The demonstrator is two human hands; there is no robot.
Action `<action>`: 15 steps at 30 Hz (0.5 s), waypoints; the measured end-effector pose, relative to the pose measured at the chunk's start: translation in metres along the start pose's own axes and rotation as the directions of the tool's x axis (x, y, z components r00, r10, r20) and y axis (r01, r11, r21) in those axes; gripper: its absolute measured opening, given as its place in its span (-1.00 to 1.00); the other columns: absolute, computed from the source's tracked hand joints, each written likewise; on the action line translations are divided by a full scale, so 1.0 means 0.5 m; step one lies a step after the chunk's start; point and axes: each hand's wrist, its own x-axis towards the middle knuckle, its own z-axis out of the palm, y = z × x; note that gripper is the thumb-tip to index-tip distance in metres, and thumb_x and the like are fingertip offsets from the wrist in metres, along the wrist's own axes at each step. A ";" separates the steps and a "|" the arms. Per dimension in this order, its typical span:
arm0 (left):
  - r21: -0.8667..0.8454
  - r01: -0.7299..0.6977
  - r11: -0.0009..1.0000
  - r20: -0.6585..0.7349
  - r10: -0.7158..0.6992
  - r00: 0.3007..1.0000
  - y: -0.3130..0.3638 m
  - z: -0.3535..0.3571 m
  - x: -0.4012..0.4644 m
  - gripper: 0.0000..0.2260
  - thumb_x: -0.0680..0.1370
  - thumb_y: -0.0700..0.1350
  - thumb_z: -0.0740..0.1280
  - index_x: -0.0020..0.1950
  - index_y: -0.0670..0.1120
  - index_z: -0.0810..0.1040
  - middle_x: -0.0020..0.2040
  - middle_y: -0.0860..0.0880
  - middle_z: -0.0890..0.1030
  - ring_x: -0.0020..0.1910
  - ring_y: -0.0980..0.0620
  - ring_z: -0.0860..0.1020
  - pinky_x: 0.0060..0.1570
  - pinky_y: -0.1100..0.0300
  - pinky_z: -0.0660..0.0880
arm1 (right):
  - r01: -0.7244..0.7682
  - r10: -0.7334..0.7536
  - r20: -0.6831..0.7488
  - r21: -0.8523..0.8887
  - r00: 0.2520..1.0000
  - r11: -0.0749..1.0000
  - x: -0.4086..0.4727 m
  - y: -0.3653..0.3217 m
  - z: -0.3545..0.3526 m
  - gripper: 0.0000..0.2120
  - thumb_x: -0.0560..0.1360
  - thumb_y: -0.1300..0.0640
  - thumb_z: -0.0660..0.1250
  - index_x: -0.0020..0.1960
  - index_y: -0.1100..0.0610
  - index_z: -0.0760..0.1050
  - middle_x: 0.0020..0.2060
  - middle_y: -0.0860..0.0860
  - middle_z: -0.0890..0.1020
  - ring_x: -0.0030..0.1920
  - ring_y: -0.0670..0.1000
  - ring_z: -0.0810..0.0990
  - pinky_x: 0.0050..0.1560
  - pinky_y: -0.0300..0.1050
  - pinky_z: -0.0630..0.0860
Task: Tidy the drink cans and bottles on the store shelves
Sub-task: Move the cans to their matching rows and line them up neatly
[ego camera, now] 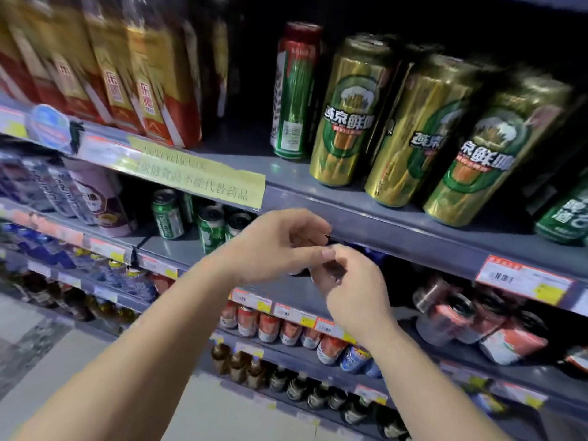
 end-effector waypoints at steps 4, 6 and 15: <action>-0.112 -0.106 0.988 -0.145 0.089 0.985 0.055 -0.068 0.003 -0.83 0.48 -0.16 0.46 0.06 -0.08 0.61 -0.06 -0.04 0.70 -0.08 0.09 0.65 -0.07 0.21 0.58 | 0.165 -0.154 -0.118 0.089 0.981 0.982 0.028 -0.104 -0.032 -0.89 0.48 0.10 0.35 -0.09 -0.12 0.57 -0.27 -0.21 0.65 -0.25 -0.19 0.58 -0.26 -0.36 0.43; -0.108 -0.144 0.984 -0.269 0.111 0.957 0.071 -0.096 0.023 -0.87 0.49 -0.16 0.46 0.02 -0.04 0.61 -0.11 -0.02 0.68 -0.11 0.09 0.64 -0.06 0.15 0.59 | 0.199 -0.178 -0.179 0.107 0.968 0.974 0.051 -0.135 -0.046 -0.89 0.49 0.12 0.35 0.00 -0.04 0.60 -0.17 -0.16 0.67 -0.15 -0.15 0.62 -0.15 -0.24 0.53; 0.026 -0.172 0.985 -0.542 0.158 0.825 0.064 -0.125 0.146 -0.53 0.35 0.06 0.54 0.20 0.03 0.51 0.04 0.18 0.57 -0.01 0.25 0.56 -0.01 0.33 0.49 | 0.163 -0.137 -0.363 0.042 0.922 0.986 0.081 -0.158 -0.102 -0.83 0.50 0.15 0.38 -0.01 -0.12 0.57 -0.08 -0.23 0.63 -0.03 -0.26 0.58 -0.08 -0.46 0.46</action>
